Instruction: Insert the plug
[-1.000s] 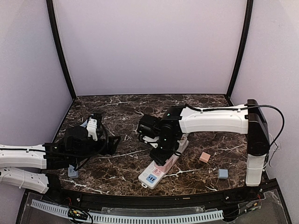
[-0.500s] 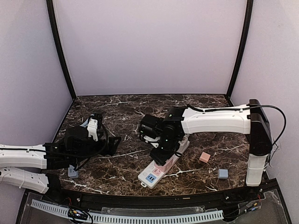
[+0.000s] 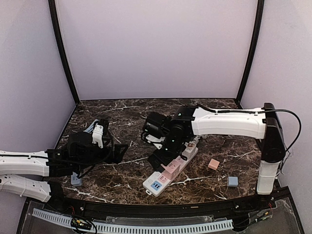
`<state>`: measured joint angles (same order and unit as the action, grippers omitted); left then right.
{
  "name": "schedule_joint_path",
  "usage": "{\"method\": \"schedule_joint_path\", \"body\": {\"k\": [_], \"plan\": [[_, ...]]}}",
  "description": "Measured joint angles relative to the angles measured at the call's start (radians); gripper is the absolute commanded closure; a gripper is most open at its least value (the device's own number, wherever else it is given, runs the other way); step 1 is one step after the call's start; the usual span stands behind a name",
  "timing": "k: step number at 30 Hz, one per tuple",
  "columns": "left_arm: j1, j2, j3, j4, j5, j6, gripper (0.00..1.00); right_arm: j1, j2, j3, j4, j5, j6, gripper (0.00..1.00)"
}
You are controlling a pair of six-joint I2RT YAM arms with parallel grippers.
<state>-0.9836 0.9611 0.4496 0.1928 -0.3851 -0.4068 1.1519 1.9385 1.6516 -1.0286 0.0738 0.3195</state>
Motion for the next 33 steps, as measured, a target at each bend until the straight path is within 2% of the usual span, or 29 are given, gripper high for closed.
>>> {"method": "schedule_joint_path", "body": {"k": [7, 13, 21, 33], "plan": [[0.000, 0.045, 0.006, 0.000, 0.058, 0.000, 0.00, 0.000, -0.091, 0.006, -0.015, 0.037, 0.013, 0.01], [-0.011, 0.196, 0.089, -0.027, 0.168, 0.009, 0.00, -0.001, -0.250, -0.033, -0.019, 0.188, 0.077, 0.01], [-0.150, 0.410, 0.293, -0.126, 0.255, 0.058, 0.00, -0.023, -0.384, -0.162, -0.016, 0.337, 0.161, 0.01], [-0.260, 0.517, 0.325, -0.270, 0.324, 0.074, 0.00, -0.028, -0.524, -0.311, -0.010, 0.393, 0.224, 0.01]]}}
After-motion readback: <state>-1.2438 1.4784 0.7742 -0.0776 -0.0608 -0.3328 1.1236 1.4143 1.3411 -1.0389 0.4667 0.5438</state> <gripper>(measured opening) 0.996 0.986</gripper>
